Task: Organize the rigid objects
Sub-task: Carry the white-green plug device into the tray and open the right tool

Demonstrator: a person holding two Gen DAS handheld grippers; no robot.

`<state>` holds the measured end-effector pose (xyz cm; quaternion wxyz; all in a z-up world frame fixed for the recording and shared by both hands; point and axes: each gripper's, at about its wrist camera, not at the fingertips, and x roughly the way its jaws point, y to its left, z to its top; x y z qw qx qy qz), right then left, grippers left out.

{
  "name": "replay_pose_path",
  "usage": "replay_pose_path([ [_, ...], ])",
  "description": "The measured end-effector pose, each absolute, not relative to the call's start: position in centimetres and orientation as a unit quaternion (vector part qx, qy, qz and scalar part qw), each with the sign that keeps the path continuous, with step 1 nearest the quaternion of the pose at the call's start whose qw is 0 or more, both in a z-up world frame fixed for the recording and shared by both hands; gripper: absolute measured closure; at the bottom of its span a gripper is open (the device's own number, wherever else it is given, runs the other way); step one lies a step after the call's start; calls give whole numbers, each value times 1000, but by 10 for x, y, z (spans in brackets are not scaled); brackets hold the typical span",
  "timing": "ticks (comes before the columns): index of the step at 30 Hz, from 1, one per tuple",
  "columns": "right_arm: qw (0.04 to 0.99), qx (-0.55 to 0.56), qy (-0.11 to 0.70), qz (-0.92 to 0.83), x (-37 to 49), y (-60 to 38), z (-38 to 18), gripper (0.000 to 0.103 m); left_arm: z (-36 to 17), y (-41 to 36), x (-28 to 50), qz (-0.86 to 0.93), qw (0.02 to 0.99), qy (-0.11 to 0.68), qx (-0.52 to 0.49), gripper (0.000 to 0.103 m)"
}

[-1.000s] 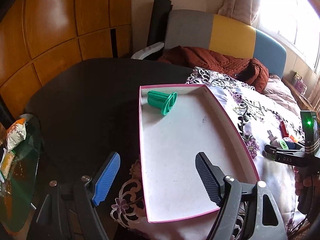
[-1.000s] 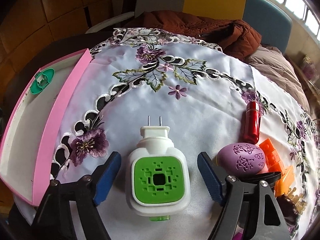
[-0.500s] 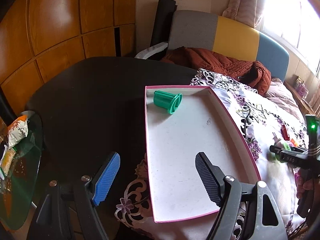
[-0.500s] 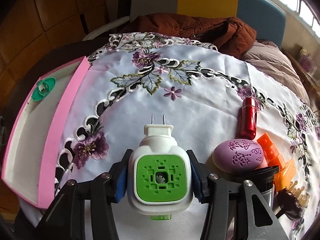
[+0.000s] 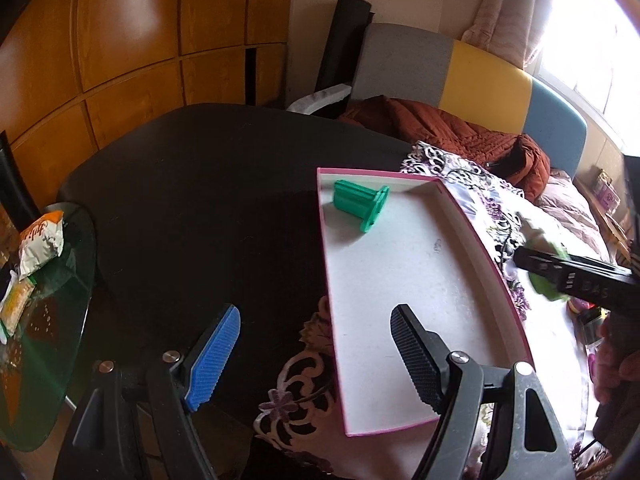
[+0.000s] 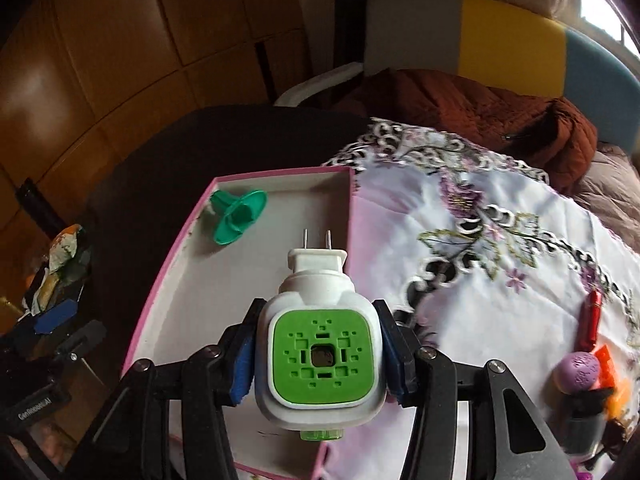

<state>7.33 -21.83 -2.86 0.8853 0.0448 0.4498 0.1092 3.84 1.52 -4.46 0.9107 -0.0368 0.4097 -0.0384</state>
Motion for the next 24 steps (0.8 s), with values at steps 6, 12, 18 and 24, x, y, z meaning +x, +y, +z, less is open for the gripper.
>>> replay_pose_path([
  [6, 863, 45, 481, 148, 102, -152, -52, 51, -53, 39, 39, -24, 906, 419, -61, 24],
  [12, 845, 67, 507, 153, 134, -114, -74, 51, -57, 55, 40, -14, 903, 422, -78, 24],
  [18, 832, 99, 523, 159, 146, -103, -89, 49, -63, 61, 41, -11, 900, 428, -83, 24],
  [24, 841, 107, 502, 169, 133, -115, -75, 40, -63, 60, 40, -12, 901, 426, -82, 24],
])
